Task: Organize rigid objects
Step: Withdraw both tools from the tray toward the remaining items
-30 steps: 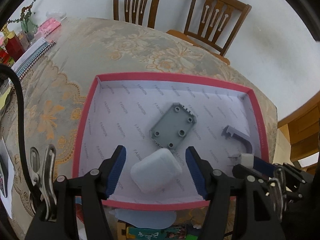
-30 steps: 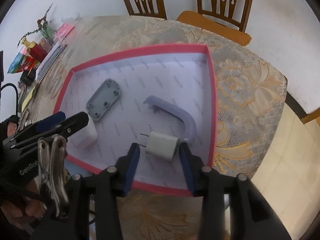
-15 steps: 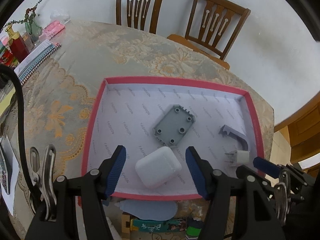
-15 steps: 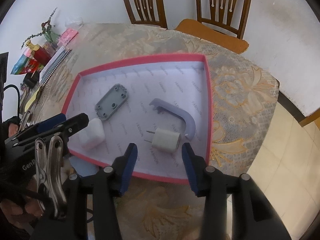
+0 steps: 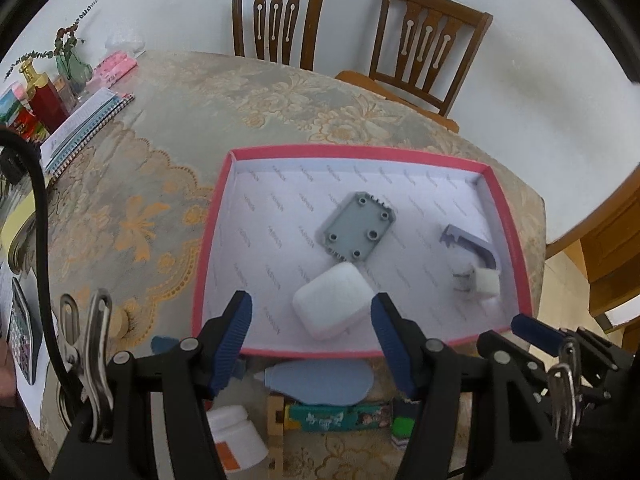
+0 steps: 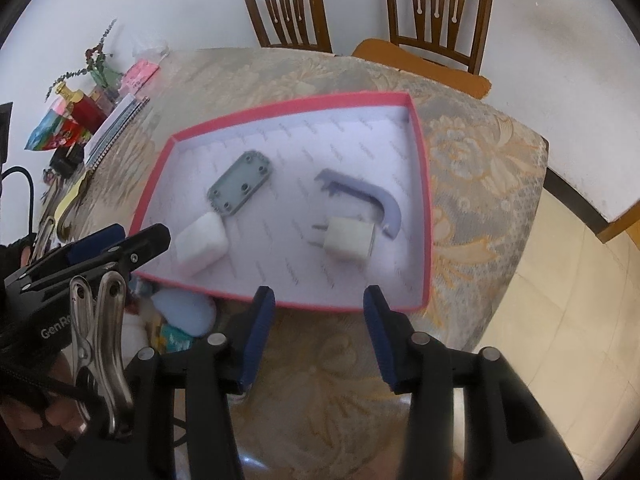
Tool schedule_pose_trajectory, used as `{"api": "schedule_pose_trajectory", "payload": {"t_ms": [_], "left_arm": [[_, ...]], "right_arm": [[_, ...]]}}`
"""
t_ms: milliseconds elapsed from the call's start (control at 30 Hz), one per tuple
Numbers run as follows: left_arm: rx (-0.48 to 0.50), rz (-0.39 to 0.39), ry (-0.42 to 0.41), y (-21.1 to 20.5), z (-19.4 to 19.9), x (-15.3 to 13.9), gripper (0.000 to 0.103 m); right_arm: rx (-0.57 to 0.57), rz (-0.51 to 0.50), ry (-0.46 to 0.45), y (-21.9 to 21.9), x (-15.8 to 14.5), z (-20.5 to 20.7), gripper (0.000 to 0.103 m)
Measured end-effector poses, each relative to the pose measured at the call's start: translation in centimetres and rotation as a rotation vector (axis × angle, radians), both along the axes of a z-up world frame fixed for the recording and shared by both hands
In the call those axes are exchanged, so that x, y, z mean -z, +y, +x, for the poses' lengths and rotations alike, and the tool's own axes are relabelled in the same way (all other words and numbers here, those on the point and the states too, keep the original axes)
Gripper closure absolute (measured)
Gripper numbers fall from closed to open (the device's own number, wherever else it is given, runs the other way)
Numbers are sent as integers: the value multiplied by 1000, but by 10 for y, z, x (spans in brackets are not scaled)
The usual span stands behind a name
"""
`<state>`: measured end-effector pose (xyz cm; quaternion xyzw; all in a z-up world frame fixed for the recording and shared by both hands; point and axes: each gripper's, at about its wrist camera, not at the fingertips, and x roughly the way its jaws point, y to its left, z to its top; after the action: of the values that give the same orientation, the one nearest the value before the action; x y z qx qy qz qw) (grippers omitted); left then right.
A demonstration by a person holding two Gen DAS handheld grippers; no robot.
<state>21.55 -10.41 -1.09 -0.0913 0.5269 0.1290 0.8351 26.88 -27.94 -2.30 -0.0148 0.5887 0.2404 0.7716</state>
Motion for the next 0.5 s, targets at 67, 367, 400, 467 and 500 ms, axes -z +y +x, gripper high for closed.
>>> {"api": "schedule_pose_trajectory", "payload": {"t_ms": [67, 367, 400, 467, 500], "left_arm": [[4, 0, -3, 0, -5, -2, 38], [6, -7, -9, 3, -28, -3, 38], [5, -4, -10, 4, -32, -4, 38], [3, 0, -13, 6, -39, -4, 38], [2, -1, -14, 8, -41, -4, 38]], "right_arm": [[1, -2, 0, -1, -2, -6, 56], [-5, -12, 23, 2, -4, -26, 56], [-5, -12, 25, 3, -4, -28, 56], [-5, -16, 23, 5, -5, -32, 56], [-9, -17, 19, 6, -6, -36, 56]]}}
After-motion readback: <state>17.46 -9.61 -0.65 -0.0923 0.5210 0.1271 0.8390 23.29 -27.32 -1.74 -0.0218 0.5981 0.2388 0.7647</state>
